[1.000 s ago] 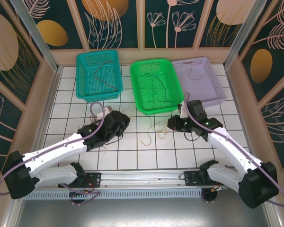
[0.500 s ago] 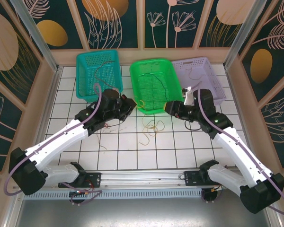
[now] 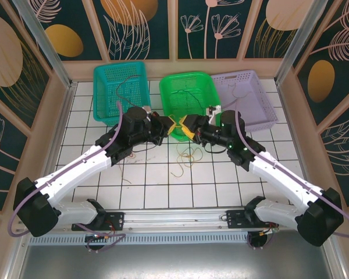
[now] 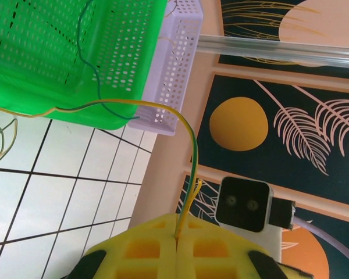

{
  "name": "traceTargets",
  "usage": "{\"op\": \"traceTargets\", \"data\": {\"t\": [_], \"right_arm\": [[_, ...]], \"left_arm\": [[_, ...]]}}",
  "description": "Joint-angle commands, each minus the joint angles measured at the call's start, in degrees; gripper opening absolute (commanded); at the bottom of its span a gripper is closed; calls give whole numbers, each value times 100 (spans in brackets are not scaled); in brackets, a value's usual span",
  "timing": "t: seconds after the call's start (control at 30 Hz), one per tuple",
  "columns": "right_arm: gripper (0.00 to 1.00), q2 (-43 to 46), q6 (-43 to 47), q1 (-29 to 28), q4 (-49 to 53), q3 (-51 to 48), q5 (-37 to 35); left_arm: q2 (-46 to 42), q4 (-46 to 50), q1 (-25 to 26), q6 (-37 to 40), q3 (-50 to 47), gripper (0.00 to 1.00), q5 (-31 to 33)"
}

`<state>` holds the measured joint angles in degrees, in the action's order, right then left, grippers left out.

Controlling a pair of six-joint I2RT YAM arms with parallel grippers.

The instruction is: Untangle the cables

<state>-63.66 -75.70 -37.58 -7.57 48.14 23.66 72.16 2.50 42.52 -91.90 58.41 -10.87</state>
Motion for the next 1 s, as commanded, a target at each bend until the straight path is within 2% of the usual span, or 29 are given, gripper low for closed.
{"op": "traceTargets", "data": {"t": [0.0, 0.37, 0.53, 0.8, 0.87, 0.97], "right_arm": [[39, -115, -397, -43, -563, 37, -155], [27, -532, -177, 34, -675, 266, -326], [17, -485, 14, 203, -468, 364, -339], [13, -465, 211, 305, -99, 461, -211], [10, -446, 270, 311, -26, 481, -253], [1, -363, 407, 326, 128, 538, -430]], "left_arm": [[44, -362, -16, -135, -74, 0, -169], [94, -391, -14, -127, -32, 0, -327], [94, -360, -14, -110, -38, 0, -336], [180, -338, -16, -76, 30, 0, -363], [208, -337, -15, -74, 47, 0, -371], [235, -335, -11, -74, 65, 0, -373]]}}
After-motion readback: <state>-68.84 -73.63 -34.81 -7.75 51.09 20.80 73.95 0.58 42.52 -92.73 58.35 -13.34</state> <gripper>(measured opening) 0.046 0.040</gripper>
